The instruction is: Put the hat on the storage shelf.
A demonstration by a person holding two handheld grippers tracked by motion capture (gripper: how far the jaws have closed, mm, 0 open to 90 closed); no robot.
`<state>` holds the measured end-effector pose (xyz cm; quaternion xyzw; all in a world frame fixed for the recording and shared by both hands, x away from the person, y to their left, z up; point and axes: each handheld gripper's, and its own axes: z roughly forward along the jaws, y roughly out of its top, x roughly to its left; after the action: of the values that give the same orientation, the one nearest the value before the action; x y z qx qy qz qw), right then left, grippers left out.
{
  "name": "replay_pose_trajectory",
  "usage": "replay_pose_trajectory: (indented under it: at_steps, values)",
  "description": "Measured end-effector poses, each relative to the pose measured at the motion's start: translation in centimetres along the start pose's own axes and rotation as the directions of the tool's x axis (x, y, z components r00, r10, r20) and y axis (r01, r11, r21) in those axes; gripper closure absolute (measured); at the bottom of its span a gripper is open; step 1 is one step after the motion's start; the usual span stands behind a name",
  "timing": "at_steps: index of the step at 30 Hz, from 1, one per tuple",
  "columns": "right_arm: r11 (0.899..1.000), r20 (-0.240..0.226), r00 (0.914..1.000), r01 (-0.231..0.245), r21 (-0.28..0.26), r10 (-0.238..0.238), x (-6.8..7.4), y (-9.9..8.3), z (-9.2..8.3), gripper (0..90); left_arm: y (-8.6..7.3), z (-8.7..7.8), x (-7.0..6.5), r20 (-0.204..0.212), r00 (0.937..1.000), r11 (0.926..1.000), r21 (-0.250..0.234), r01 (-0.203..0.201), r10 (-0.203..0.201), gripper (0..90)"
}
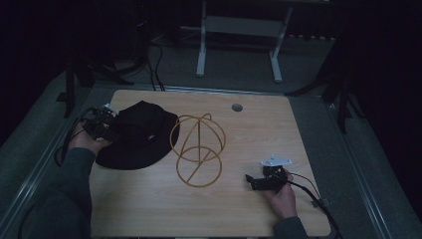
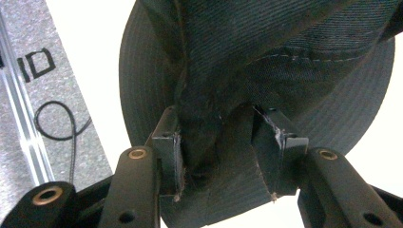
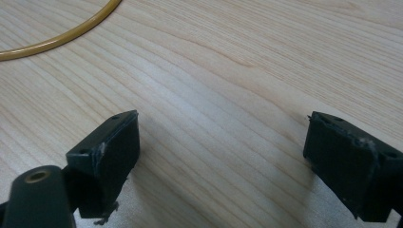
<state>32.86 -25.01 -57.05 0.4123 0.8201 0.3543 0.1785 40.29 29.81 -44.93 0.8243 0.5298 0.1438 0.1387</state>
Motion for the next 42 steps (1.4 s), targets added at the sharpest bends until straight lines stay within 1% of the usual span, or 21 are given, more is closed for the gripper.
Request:
replay_pose_trajectory:
  at_steps: [3, 9, 14, 15, 16, 17, 18, 19, 20, 21, 23, 26, 28, 30, 31, 32, 35, 38, 39, 41, 42]
  values:
    - [1.0, 0.0, 1.0, 0.001, 0.0, -0.001, 0.0, 0.0, 0.0, 11.8, 0.3, 0.5, -0.1, -0.005, 0.9999, 0.9997, 0.021, -0.013, 0.013, 56.9]
    - [1.0, -0.001, 1.0, 0.001, 0.0, -0.001, 0.0, 0.0, 0.0, 11.8, 0.7, 0.9, -0.2, -0.007, 0.9998, 0.9986, 0.049, -0.018, 0.019, 61.0]
    - [1.0, -0.001, 1.0, 0.002, 0.0, -0.002, 0.0, 0.0, 0.0, 11.8, 1.3, 1.4, 0.0, 0.01, 0.9992, 0.9932, 0.11, -0.038, 0.038, 63.8]
    - [1.0, -0.001, 1.0, 0.002, 0.0, -0.002, 0.0, 0.0, 0.0, 11.8, 1.3, 1.4, 0.0, 0.01, 0.9992, 0.9932, 0.11, -0.038, 0.038, 63.8]
    - [1.0, -0.001, 1.0, 0.002, 0.0, -0.002, 0.0, 0.0, 0.0, 11.8, 1.4, 1.6, -0.1, 0.016, 0.9988, 0.9902, 0.131, -0.048, 0.047, 63.8]
    - [1.0, -0.001, 1.0, 0.002, 0.0, -0.002, 0.0, 0.0, 0.0, 11.8, 1.4, 1.6, -0.1, 0.016, 0.9988, 0.9902, 0.131, -0.048, 0.047, 63.8]
    - [1.0, -0.001, 1.0, 0.002, 0.0, -0.002, 0.0, 0.0, 0.0, 11.9, 1.4, 1.8, -0.2, 0.012, 0.998, 0.9859, 0.155, -0.063, 0.062, 64.2]
    - [1.0, -0.001, 1.0, 0.002, 0.0, -0.002, 0.0, 0.0, 0.0, 11.8, 1.4, 1.8, -0.2, 0.012, 0.998, 0.9859, 0.155, -0.063, 0.062, 65.2]
    - [1.0, -0.001, 1.0, 0.002, 0.0, -0.002, 0.0, 0.0, 0.0, 11.8, 1.5, 2.1, -0.5, 0.005, 0.997, 0.9811, 0.178, -0.077, 0.077, 66.4]
    - [1.0, -0.001, 1.0, 0.002, 0.0, -0.002, 0.0, 0.0, 0.0, 11.8, 1.6, 2.2, -0.6, 0.003, 0.9963, 0.9788, 0.187, -0.085, 0.086, 67.2]
    - [1.0, -0.001, 1.0, 0.002, 0.0, -0.002, 0.0, 0.0, 0.0, 11.8, 1.7, 2.3, -0.7, 0.0, 0.996, 0.9768, 0.195, -0.088, 0.09, 68.4]
    - [1.0, -0.001, 1.0, 0.002, 0.0, -0.002, 0.0, 0.0, 0.0, 11.8, 1.9, 2.5, -0.9, -0.002, 0.9951, 0.9695, 0.226, -0.095, 0.098, 70.7]
    - [1.0, -0.001, 1.0, 0.002, 0.0, -0.002, 0.0, 0.0, 0.0, 11.8, 2.1, 2.7, -1.1, -0.008, 0.994, 0.965, 0.241, -0.104, 0.109, 75.0]
    - [1.0, -0.001, 1.0, 0.002, 0.0, -0.002, 0.0, 0.0, 0.0, 11.8, 2.1, 2.9, -1.4, -0.018, 0.991, 0.9581, 0.258, -0.124, 0.133, 80.7]
    - [1.0, -0.001, 1.0, 0.002, 0.0, -0.002, 0.0, 0.0, 0.0, 11.8, 2.1, 2.9, -1.4, -0.018, 0.991, 0.9581, 0.258, -0.124, 0.133, 82.8]
    - [1.0, -0.001, 1.0, 0.002, 0.0, -0.002, 0.0, 0.0, 0.0, 11.8, 2.3, 3.0, -1.7, -0.023, 0.9886, 0.9524, 0.273, -0.137, 0.148, 84.5]
    - [1.0, -0.001, 1.0, 0.002, 0.0, -0.002, 0.0, 0.0, 0.0, 11.8, 2.5, 2.8, -2.1, -0.023, 0.986, 0.9461, 0.286, -0.152, 0.165, 86.6]
    - [1.0, -0.001, 1.0, 0.002, 0.0, -0.002, 0.0, 0.0, 0.0, 11.8, 2.6, 2.5, -2.3, -0.043, 0.9847, 0.9478, 0.281, -0.15, 0.169, 87.5]
    - [1.0, -0.001, 1.0, 0.002, 0.0, -0.002, 0.0, 0.0, 0.0, 11.8, 2.7, 2.3, -2.4, -0.045, 0.984, 0.9467, 0.284, -0.153, 0.172, 87.8]
    - [1.0, -0.001, 1.0, 0.002, 0.0, -0.002, 0.0, 0.0, 0.0, 11.9, 2.7, 2.2, -2.5, -0.043, 0.984, 0.9472, 0.281, -0.155, 0.173, 87.9]
    - [1.0, -0.001, 1.0, 0.002, 0.0, -0.002, 0.0, 0.0, 0.0, 11.8, 2.8, 1.9, -2.6, -0.028, 0.9856, 0.9504, 0.271, -0.153, 0.167, 88.0]
